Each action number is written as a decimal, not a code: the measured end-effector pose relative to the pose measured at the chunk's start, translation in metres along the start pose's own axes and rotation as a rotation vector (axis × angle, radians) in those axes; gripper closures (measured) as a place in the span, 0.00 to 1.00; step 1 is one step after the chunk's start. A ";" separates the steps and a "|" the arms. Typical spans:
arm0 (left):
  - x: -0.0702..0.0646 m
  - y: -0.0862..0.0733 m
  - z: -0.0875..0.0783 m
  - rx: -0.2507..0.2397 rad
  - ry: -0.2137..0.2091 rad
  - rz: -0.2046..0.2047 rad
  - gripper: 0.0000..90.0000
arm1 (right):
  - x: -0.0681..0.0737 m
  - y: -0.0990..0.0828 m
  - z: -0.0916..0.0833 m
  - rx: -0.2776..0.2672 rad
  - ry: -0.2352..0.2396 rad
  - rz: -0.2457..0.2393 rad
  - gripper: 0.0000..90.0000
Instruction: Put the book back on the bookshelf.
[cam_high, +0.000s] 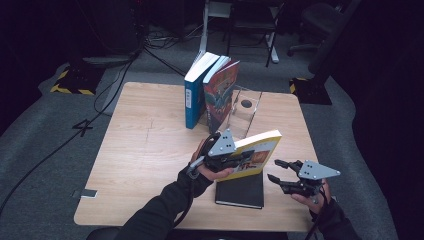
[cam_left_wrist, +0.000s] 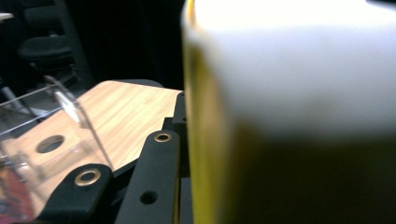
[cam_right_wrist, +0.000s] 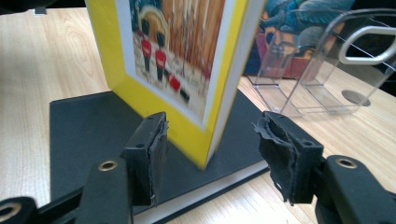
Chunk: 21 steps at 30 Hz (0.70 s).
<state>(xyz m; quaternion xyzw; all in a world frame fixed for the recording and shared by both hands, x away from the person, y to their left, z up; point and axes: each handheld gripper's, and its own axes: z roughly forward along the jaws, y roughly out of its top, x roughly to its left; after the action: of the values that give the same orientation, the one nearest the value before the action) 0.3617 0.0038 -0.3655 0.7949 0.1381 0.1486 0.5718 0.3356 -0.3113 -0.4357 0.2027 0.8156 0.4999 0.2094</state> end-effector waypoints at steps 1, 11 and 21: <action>0.002 0.001 -0.002 0.001 0.019 0.005 0.83 | -0.001 -0.001 0.000 0.001 -0.003 0.004 0.48; 0.036 0.007 -0.035 -0.050 0.232 -0.025 0.83 | -0.010 -0.009 0.001 0.013 -0.030 0.046 0.46; 0.068 0.003 -0.049 -0.031 0.399 -0.031 0.83 | -0.012 -0.013 0.006 0.029 -0.068 0.066 0.45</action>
<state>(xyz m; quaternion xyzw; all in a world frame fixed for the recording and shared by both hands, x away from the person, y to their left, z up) 0.4050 0.0723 -0.3422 0.7386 0.2586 0.2967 0.5473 0.3473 -0.3192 -0.4484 0.2493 0.8080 0.4874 0.2175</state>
